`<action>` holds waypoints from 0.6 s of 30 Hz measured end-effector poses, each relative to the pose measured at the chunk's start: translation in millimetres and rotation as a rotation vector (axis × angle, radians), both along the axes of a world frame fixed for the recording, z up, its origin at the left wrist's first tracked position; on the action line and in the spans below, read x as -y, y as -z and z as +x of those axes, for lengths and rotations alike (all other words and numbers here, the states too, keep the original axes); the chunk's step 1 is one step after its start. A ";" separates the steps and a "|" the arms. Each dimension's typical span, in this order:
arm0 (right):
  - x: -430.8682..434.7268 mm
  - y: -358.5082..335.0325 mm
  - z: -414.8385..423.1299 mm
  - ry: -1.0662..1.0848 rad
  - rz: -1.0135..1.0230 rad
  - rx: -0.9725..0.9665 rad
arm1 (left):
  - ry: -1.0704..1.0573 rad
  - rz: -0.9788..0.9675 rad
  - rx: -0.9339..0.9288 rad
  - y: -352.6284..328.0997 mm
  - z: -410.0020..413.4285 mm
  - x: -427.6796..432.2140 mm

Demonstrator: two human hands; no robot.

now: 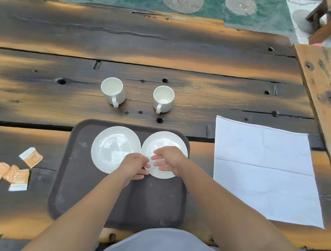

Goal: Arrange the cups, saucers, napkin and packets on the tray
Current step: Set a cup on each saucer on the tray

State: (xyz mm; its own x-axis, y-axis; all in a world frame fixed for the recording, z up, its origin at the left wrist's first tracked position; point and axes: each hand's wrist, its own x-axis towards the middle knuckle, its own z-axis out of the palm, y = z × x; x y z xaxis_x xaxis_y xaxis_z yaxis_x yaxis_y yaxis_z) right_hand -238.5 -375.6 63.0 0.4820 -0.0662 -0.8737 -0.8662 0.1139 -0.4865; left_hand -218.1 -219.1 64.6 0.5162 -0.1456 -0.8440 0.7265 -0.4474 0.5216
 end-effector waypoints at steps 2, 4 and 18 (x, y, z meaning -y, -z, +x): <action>3.0 3.2 11.4 0.001 0.003 0.001 | -0.029 -0.031 0.019 -0.1 13.4 7.1; 10.1 6.0 23.8 0.015 0.005 -0.008 | -0.063 -0.061 0.025 0.9 29.8 14.8; 66.0 20.8 133.5 0.317 -0.054 0.068 | -0.248 -0.083 0.163 19.9 161.3 78.3</action>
